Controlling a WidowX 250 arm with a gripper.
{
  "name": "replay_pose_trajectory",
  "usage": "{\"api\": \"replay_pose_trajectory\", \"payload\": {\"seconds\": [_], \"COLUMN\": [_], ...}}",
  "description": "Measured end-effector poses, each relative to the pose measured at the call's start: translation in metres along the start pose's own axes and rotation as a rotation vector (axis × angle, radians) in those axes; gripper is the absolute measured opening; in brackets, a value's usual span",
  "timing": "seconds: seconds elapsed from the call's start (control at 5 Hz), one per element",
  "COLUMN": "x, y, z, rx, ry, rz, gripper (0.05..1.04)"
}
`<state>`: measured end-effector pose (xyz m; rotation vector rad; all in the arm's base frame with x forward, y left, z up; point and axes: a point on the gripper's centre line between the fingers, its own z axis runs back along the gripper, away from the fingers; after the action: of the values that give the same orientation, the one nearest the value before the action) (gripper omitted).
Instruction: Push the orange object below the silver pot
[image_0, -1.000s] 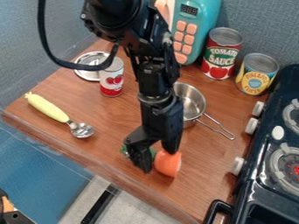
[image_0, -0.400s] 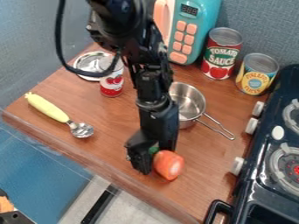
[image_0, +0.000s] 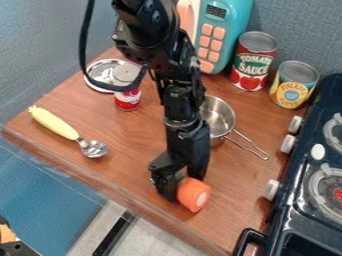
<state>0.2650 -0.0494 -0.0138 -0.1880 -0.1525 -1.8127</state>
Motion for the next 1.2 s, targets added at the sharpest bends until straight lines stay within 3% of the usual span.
{"api": "replay_pose_trajectory", "payload": {"seconds": [0.4,0.6,0.8,1.0,1.2], "x": [-0.003,-0.004,-0.005,-0.007,-0.005], "y": [-0.004,-0.009,-0.010,-0.015,-0.019], "z": [0.001,0.004,0.011,0.031,0.053], "rx": [0.005,0.011,0.044,0.100,0.187], "ry": [0.030,0.060,0.085,0.180,0.387], "rz": [-0.056,-0.092,-0.112,-0.136,-0.137], "gripper": [0.364,0.196,0.174,0.173,0.173]}}
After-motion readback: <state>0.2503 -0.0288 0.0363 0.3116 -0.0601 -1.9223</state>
